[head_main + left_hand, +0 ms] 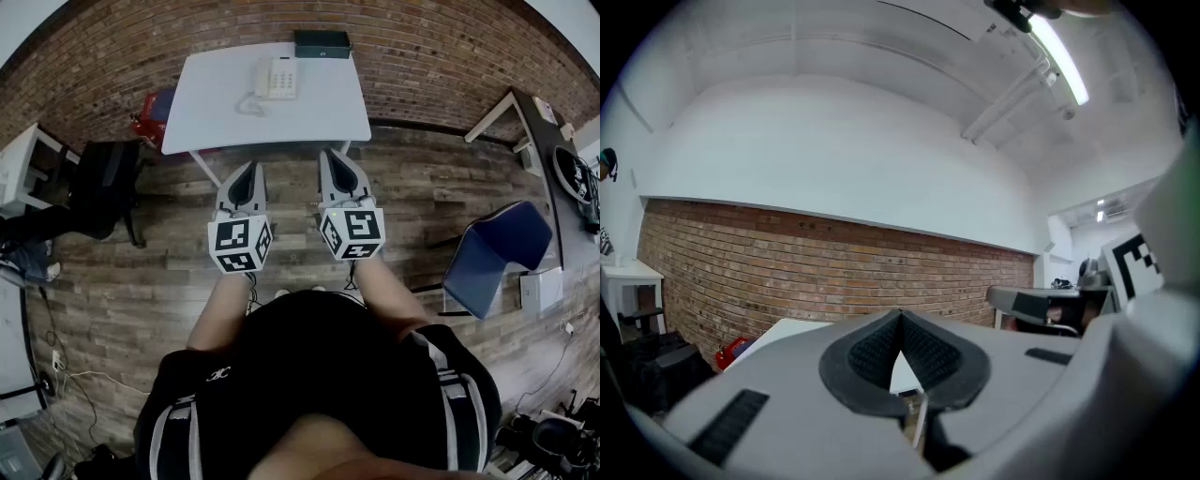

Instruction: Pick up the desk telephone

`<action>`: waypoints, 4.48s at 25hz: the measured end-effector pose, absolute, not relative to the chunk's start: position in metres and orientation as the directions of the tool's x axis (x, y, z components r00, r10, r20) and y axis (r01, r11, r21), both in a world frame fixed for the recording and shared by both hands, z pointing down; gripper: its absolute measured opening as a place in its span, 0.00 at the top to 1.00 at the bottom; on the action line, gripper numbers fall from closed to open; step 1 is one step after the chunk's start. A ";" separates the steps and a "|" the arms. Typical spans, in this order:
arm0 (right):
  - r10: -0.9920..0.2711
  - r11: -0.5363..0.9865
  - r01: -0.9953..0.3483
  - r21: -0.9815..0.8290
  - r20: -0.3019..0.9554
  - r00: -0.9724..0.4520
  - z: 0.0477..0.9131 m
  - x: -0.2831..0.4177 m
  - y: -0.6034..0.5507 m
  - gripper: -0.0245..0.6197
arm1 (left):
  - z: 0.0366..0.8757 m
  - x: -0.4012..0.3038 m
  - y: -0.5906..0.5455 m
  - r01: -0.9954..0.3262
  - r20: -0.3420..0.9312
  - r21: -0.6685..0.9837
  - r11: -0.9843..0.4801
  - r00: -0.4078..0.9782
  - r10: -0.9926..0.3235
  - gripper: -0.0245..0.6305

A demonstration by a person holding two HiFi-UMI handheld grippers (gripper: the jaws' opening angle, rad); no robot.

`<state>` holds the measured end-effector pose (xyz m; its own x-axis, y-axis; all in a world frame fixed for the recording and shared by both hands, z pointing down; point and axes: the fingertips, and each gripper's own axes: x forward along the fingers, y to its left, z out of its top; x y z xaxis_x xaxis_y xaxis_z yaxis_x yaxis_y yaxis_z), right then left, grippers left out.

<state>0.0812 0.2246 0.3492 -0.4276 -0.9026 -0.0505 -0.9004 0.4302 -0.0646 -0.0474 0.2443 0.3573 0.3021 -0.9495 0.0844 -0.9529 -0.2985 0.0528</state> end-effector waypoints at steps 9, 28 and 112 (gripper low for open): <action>-0.901 0.432 -0.899 -0.072 -0.090 -0.425 0.342 0.076 0.234 0.96 | 0.362 -0.058 0.249 -0.964 0.118 0.045 -0.260 0.264 -0.957 0.96; -0.916 0.391 -0.920 -0.025 -0.111 -0.387 0.353 0.039 0.234 0.96 | 0.364 -0.091 0.236 -0.941 0.072 0.023 -0.338 0.339 -0.938 0.96; -0.679 0.311 -0.810 -0.497 0.481 -0.555 0.615 0.033 -0.364 0.77 | 0.594 -0.135 -0.342 -0.715 0.480 0.659 -0.232 0.638 -0.602 0.56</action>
